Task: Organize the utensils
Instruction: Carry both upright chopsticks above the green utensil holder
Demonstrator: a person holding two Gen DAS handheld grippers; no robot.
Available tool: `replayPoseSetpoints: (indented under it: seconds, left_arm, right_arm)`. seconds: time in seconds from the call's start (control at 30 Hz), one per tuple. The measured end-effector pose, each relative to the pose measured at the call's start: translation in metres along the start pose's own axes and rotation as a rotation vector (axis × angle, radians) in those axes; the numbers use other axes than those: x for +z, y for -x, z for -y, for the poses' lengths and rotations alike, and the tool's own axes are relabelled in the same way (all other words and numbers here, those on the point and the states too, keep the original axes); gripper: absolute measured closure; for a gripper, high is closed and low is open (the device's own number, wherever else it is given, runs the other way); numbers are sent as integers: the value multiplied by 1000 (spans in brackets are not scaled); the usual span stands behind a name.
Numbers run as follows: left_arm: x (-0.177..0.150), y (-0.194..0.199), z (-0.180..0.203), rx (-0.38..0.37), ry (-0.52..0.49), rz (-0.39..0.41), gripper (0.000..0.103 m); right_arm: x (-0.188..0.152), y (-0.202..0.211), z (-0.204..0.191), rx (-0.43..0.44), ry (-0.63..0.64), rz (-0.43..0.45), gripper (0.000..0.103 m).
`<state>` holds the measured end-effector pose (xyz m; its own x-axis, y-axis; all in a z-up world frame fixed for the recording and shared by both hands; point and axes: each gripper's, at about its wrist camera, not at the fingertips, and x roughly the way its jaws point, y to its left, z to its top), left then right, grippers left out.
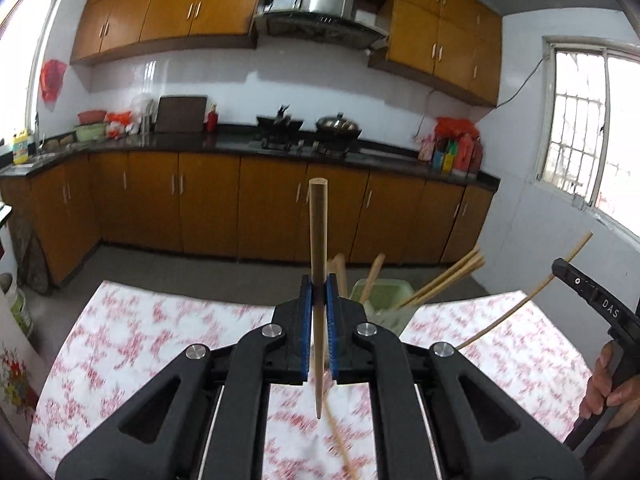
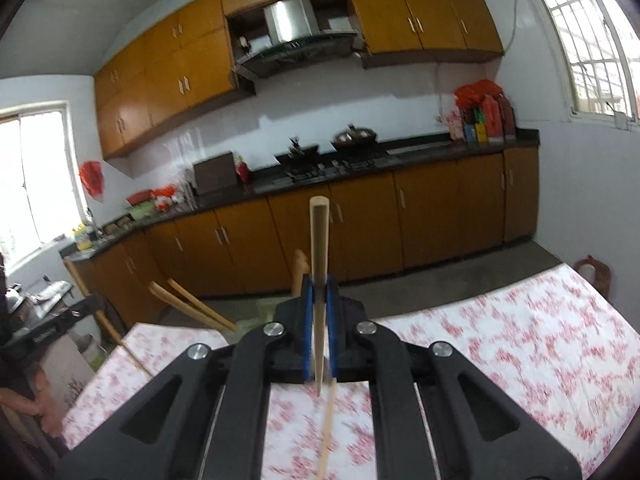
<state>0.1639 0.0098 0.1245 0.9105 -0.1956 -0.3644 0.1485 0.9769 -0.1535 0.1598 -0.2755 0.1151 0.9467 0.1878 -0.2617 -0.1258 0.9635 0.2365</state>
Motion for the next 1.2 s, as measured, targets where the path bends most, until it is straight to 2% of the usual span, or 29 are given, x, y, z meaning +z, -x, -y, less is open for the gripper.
replayPoseSetpoints:
  seconds: [0.27, 0.4, 0.53, 0.73, 0.9, 1.2]
  left_arm:
    - [41, -8, 39, -51, 18, 120, 96]
    - [57, -21, 46, -22, 37, 182, 96]
    - [61, -39, 46, 27, 27, 214, 96]
    - [56, -63, 36, 52, 68, 211, 96]
    - [44, -78, 31, 60, 68, 172, 96]
    - [37, -84, 24, 45, 73, 107, 95]
  right_arm:
    - [34, -3, -21, 37, 10, 107, 95]
    - [41, -15, -27, 33, 23, 137, 95]
    - [37, -41, -29, 34, 31, 126, 95]
    - [23, -80, -28, 33, 24, 76, 95]
    - [12, -102, -28, 27, 23, 33, 95]
    - [4, -109, -29, 25, 16, 2, 92]
